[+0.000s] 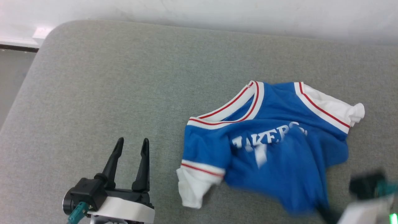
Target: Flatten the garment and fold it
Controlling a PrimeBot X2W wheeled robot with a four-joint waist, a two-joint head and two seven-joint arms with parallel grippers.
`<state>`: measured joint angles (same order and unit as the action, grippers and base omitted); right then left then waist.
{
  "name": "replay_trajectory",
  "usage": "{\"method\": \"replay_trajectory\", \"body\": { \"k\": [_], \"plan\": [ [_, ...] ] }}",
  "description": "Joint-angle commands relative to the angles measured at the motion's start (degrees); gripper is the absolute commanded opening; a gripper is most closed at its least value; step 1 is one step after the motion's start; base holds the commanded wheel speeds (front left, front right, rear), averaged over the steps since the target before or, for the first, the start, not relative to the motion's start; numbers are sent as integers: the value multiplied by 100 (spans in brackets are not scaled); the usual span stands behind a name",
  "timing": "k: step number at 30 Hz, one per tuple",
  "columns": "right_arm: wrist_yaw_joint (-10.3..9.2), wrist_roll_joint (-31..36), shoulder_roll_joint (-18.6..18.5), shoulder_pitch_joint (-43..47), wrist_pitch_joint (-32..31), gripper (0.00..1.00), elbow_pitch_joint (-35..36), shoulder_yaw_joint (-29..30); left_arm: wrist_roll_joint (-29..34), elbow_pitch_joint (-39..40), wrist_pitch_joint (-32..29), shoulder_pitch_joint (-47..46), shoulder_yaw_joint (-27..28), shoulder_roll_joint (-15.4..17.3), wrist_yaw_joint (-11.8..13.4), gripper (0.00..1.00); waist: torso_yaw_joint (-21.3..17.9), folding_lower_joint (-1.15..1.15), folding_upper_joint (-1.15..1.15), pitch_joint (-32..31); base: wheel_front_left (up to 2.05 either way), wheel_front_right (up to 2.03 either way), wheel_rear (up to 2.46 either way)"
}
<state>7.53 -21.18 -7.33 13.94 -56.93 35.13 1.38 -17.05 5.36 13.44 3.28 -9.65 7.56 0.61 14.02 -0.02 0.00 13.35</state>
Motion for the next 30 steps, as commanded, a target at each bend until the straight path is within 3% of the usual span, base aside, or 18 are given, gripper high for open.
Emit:
{"method": "replay_trajectory", "body": {
  "k": [1, 5, 8, 9, 10, 16, 20, 24, 30],
  "plan": [
    [-4, 31, -13, 397, -87, 0, 101, 75, 9, 33, -20, 31, 12, 55, 23, 100, -50, 2, 0, 87, 0, 0, 0],
    [-4, 330, -63, 1514, -101, 0, 82, 124, -10, 49, -35, -15, 26, 87, 29, 100, -105, 2, 0, 168, 0, 0, 0],
    [-4, 586, -50, 1621, 282, 0, -220, 24, -15, 41, -53, -56, 8, 96, 30, 100, -142, 2, 0, 173, 0, 0, 0],
    [-4, 684, -49, 1537, 472, 54, -287, -25, -17, 37, -62, -64, 5, 105, 28, 100, -157, 2, 0, 168, 0, 0, 0],
    [-4, 731, 57, 1401, 720, 100, -346, 15, -20, 38, -70, -67, 10, 113, 36, 100, -180, 2, 0, 157, 0, 0, 0],
    [-4, 834, 385, 369, 2212, 100, -187, 355, -17, 95, -115, -48, 38, 189, 73, 100, -281, 2, 0, 99, 0, 0, 0],
    [-4, 1209, 438, -226, 3852, 100, -45, 944, -2, 173, -128, -52, 32, 216, 100, 100, -308, 2, 0, 106, 0, 0, 0],
    [-4, 1174, 443, -176, 5303, 100, -442, 1277, 24, 233, -127, 13, -1, 221, 135, 100, -353, 2, 0, 132, 0, 0, 0],
    [-4, 1008, 444, 53, 6277, 100, -1236, 1153, 118, 354, -316, 93, -25, 343, 206, 100, -513, 2, 0, 194, 0, 0, 0]
  ]
}}
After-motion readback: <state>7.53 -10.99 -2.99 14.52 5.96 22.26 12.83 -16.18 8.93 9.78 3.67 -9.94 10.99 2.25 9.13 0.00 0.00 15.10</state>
